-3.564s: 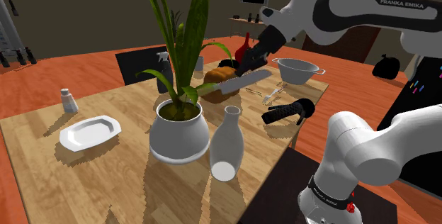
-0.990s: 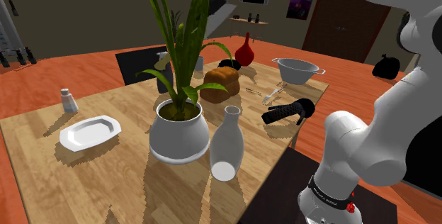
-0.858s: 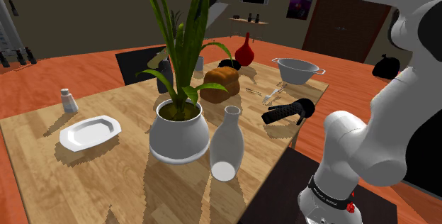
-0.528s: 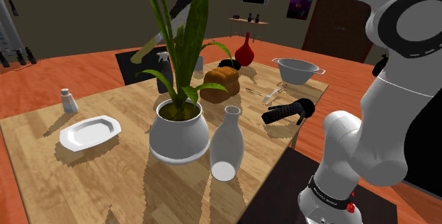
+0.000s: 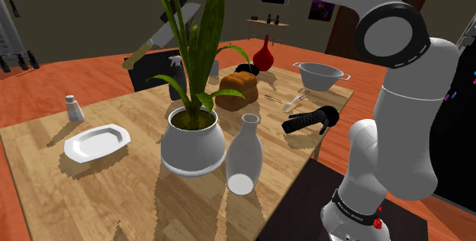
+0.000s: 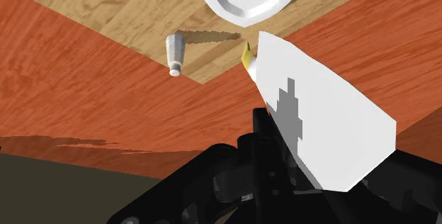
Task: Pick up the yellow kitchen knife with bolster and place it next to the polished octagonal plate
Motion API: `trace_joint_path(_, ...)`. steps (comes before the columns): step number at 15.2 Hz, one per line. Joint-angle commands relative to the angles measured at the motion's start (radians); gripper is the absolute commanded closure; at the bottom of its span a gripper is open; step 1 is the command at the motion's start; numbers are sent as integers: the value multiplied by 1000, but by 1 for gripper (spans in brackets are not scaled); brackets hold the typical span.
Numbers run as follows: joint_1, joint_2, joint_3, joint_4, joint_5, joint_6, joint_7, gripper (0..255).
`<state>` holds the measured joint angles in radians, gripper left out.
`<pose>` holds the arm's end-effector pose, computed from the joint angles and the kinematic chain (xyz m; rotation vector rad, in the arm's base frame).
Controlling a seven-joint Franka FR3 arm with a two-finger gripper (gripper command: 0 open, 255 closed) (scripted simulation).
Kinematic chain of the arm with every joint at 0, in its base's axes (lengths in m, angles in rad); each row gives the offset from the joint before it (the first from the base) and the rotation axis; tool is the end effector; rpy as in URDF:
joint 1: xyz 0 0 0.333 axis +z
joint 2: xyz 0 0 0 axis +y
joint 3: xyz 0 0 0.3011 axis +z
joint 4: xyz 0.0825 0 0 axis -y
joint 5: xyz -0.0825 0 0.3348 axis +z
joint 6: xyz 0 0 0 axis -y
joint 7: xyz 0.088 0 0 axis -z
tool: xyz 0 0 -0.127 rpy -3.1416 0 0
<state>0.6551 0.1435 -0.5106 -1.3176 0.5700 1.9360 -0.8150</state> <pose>0.5599 0.1566 0.6852 -2.4178 -1.1837 -0.8671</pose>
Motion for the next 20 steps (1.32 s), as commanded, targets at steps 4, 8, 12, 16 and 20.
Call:
trace_joint_path(4, 16, -28, 7, -100, -6, 74, -26, 255)
trace_joint_path(8, 25, -47, 12, -175, -5, 130, -48, 255)
trace_joint_path(12, 32, -61, 16, -242, 0, 182, -72, 255)
trace_joint_path(16, 37, -69, 20, -303, 10, 232, -97, 255)
trace_joint_path(20, 40, -74, 24, -359, 25, 279, -125, 255)
